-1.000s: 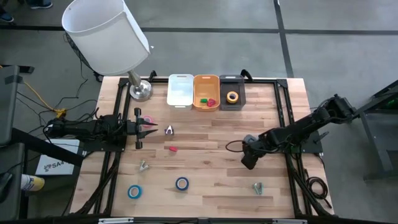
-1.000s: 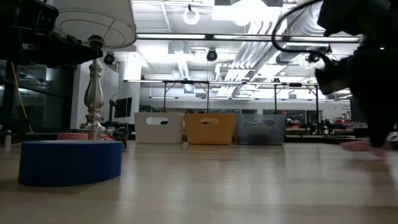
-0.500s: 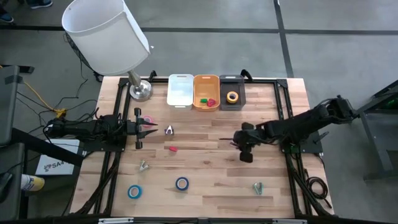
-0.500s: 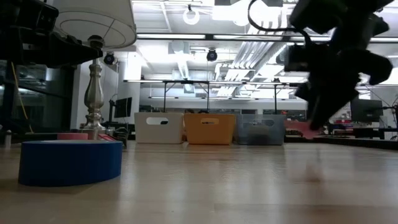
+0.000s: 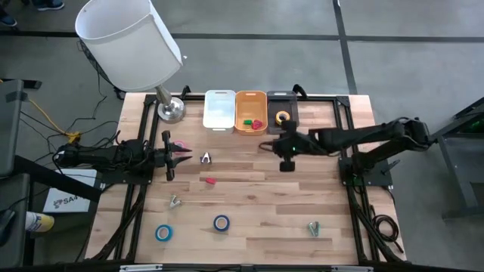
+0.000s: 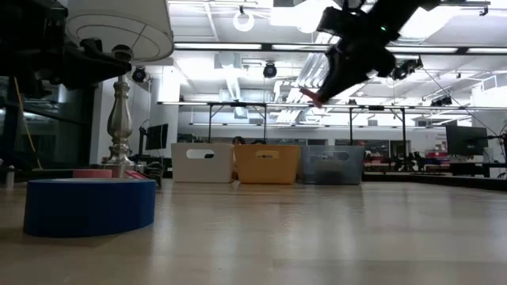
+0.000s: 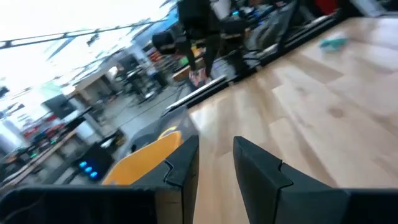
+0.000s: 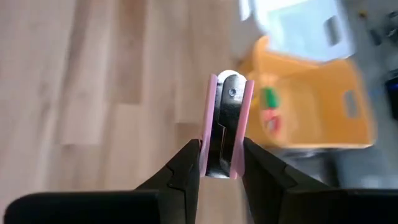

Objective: Pick and place Stapler, Stapler remover, tape
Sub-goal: Put the pink staple remover into the white bin

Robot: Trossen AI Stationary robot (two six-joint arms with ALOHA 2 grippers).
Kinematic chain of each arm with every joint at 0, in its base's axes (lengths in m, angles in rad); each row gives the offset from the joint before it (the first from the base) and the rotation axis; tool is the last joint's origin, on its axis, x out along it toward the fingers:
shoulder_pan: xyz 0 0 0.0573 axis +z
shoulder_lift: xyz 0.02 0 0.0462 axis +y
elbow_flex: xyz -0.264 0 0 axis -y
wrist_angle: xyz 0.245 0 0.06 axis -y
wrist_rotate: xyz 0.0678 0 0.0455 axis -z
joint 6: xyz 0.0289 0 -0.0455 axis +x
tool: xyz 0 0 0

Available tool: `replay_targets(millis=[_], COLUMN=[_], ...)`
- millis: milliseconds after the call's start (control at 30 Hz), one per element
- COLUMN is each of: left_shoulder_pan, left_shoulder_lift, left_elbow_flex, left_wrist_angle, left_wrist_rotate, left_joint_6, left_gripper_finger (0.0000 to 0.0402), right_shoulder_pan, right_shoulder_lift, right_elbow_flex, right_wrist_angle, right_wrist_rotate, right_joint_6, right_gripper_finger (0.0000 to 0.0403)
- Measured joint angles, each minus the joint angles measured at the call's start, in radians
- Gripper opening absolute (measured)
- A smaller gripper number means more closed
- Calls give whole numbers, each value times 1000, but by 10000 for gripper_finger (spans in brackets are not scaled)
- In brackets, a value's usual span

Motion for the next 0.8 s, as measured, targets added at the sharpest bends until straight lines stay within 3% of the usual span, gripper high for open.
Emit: replay_targets(millis=[300, 567, 800], left_shoulder_pan=[0, 0, 0], left_shoulder_lift=[-1, 0, 0], left_elbow_flex=[-2, -2, -1], left_wrist_angle=[80, 110, 127], left_wrist_rotate=[-128, -130, -126], left_joint_6=[-1, -1, -1], left_gripper_finger=[96, 96, 96], right_shoulder_pan=[-109, -124, -124], right_shoulder_lift=[0, 9, 58], right_elbow_flex=[63, 63, 63], right_wrist_angle=[1, 92, 285], right_wrist_rotate=[2, -15, -47], right_joint_6=[-63, -62, -60], right_gripper_finger=[91, 91, 91])
